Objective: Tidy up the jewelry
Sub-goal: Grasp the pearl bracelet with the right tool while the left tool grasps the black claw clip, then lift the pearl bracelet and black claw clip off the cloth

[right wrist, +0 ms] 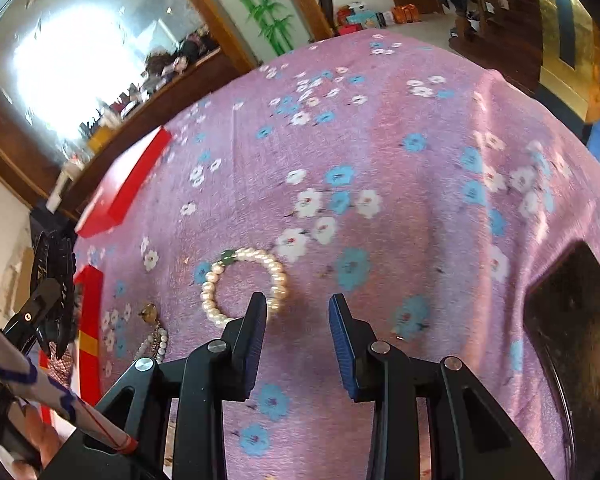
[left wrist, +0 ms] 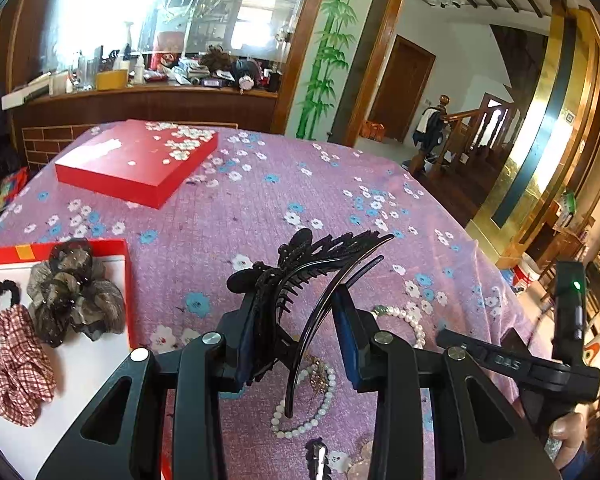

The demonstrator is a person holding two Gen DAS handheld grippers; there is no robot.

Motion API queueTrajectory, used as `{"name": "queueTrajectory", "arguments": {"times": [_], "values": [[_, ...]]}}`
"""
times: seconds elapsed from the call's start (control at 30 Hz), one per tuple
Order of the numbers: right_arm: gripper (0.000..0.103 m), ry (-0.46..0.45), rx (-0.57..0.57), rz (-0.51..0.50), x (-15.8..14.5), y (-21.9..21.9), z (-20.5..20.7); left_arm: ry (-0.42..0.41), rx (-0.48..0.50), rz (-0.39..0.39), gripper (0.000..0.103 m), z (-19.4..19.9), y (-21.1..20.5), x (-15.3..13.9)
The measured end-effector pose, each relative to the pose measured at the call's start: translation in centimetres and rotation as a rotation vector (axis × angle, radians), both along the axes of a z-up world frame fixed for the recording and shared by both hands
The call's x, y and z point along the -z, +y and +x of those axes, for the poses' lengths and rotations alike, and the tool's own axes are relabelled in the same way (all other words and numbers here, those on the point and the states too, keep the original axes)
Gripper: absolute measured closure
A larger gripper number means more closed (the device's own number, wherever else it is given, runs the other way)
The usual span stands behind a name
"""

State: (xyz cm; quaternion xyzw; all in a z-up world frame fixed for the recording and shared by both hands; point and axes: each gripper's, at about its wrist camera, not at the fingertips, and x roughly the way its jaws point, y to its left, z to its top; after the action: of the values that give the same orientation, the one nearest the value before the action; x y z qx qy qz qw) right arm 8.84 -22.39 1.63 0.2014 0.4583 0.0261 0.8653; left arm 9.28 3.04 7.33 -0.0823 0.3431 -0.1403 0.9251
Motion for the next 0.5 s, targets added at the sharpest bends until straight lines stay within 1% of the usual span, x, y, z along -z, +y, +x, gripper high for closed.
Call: {"name": "queueTrajectory", "arguments": {"times": [0.03,0.07,0.1,0.17,0.27,0.3,0.4,0.47,0.5], "values": [[0.071,0.010,-0.003,-0.025,-0.1,0.4,0.4,0.001,-0.001,-0.002,0.069,-0.2,0.1,0.0],[0.079,0.019,-0.008,-0.056,-0.2,0.9,1.0,0.002,0.002,-0.002,0.069,-0.3,0.0,0.0],[0.084,0.029,-0.010,-0.087,-0.2,1.4,1.6,0.003,0.007,-0.001,0.069,-0.4,0.0,0.0],[0.088,0.069,-0.006,-0.157,0.1,2.2,2.9,0.001,0.003,-0.001,0.069,-0.7,-0.1,0.0],[0.089,0.112,-0.005,-0.188,0.5,2.7,4.0,0.009,0.003,-0.009,0.069,-0.6,0.0,0.1],[0.089,0.113,-0.008,-0.207,0.6,3.0,4.1,0.012,0.002,-0.008,0.069,-0.5,0.0,0.1],[0.089,0.094,-0.034,-0.307,0.6,4.2,4.0,0.024,0.001,-0.015,0.069,-0.4,0.0,0.4],[0.089,0.067,-0.036,-0.320,0.7,4.2,3.7,0.027,0.003,-0.013,0.069,-0.2,0.0,0.4],[0.094,0.047,-0.042,-0.336,0.7,4.3,3.5,0.026,-0.001,-0.009,0.069,-0.2,-0.1,0.4]]}}
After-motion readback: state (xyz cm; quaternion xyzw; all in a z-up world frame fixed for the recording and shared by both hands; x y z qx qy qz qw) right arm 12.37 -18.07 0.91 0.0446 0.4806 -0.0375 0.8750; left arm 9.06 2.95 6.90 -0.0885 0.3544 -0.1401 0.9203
